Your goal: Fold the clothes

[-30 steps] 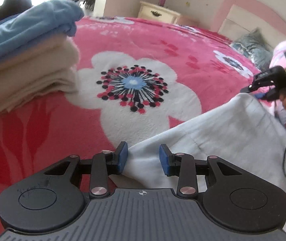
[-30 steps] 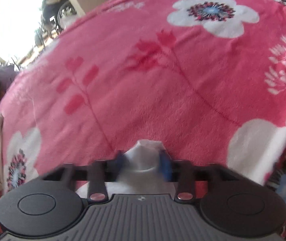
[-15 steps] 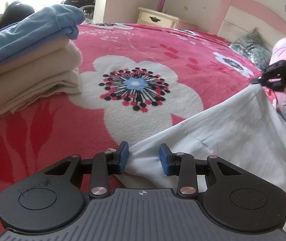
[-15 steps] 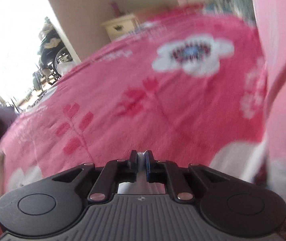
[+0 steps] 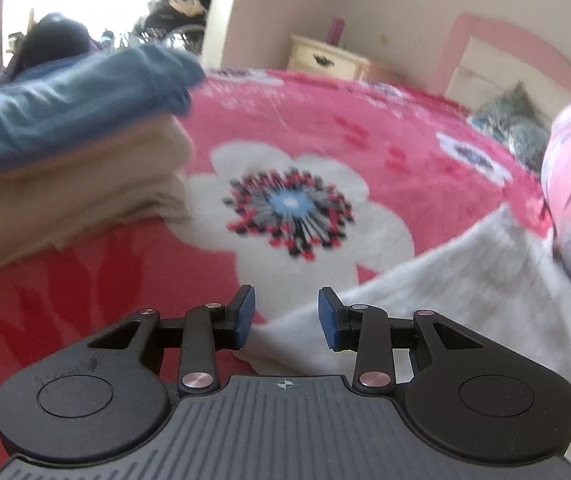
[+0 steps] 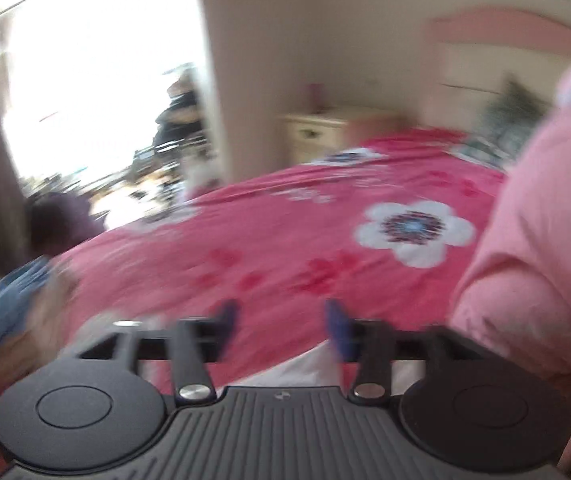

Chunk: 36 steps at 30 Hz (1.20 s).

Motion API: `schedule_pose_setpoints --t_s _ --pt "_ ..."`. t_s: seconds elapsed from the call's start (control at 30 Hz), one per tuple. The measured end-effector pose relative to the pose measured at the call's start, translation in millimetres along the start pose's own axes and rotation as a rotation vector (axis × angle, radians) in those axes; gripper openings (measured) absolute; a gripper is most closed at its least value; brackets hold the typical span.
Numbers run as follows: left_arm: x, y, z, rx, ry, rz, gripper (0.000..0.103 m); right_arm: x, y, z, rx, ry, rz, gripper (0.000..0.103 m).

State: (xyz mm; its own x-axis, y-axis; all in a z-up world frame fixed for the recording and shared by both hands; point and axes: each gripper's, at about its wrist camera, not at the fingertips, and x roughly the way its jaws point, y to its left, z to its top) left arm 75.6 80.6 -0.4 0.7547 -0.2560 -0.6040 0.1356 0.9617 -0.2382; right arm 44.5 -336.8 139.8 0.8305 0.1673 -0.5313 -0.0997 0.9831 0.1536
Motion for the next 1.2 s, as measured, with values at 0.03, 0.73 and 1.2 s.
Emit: schedule_pose_setpoints --t_s 0.03,0.73,1.2 --pt "-6.5 0.7 2.2 -0.008 -0.013 -0.007 0.035 -11.6 8.5 -3.7 -0.015 0.015 0.019 0.067" --pt "-68.5 -100.1 -91.8 0.249 0.178 -0.255 0.035 -21.4 119.6 -183.2 -0.153 0.418 0.161 0.019" --pt "-82.9 -21.0 -106.0 -0.204 0.317 -0.181 0.035 -55.5 147.7 -184.2 -0.352 0.307 0.234 0.019"
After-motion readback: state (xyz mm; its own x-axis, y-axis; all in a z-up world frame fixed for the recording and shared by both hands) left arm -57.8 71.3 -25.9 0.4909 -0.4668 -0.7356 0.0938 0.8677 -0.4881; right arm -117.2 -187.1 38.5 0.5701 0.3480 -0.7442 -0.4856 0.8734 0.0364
